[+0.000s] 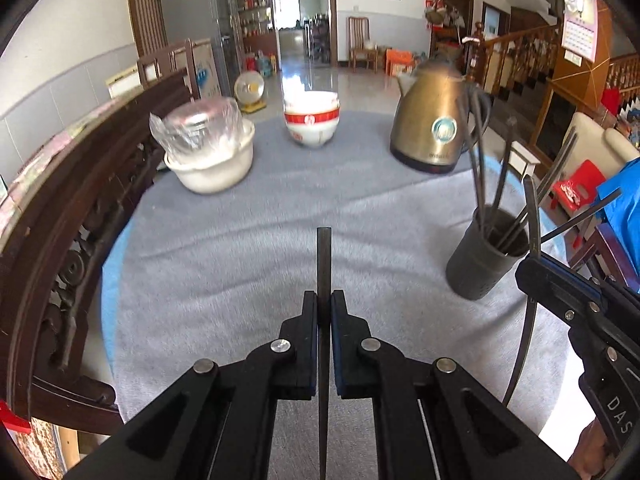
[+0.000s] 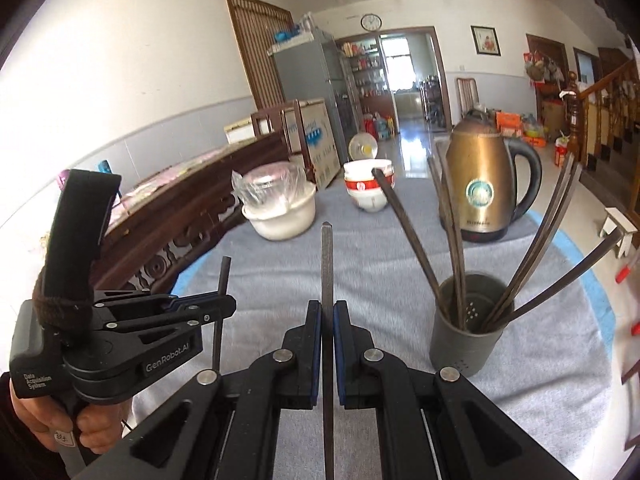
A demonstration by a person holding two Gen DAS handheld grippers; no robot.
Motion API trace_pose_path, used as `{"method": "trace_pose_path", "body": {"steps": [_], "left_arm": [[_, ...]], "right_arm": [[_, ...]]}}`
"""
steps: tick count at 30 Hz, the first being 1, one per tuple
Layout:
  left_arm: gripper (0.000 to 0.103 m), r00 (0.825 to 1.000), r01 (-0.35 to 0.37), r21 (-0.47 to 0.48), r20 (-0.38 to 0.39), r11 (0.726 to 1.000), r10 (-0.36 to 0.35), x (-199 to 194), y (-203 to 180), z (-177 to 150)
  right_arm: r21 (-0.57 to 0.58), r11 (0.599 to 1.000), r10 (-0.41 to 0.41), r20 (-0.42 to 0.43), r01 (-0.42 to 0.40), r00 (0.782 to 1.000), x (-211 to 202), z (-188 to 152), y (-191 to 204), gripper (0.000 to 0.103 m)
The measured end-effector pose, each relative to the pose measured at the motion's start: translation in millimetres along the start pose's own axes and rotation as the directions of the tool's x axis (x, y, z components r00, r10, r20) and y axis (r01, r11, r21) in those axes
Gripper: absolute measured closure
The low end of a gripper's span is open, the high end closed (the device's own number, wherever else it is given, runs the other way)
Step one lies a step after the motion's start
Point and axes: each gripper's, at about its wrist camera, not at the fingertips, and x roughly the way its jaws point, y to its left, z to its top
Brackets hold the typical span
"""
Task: Organize utensils
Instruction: 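Lift both held chopsticks up toward the grey holder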
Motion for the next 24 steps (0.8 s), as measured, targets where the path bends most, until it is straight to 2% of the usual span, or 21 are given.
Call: {"method": "trace_pose_path", "body": {"steps": [11, 18, 24], "left_arm": [[0.096, 0.997, 0.004, 0.011, 0.074, 1.0, -0.004, -35.9, -11.4, 6.4], [0.096, 0.993, 0.022, 0.02, 0.112, 1.0, -0.024, -56.2, -23.9, 11.6], [0.096, 0.987, 0.055, 0.031, 0.148, 0.998, -0.059, -75.5, -37.7, 20.9]], "right_arm": [[0.022, 1.0, 0.018, 0.115, -0.021, 0.993, -40.4, 7.7, -7.5, 0.096], [0.067, 0.996, 0.039, 0.234, -0.056, 0.972, -74.3, 15.5, -25.3, 0.096], [0.126, 0.991, 0.008, 0.321, -0.051, 0.947, -98.9, 19.3, -50.8, 0.096]]}}
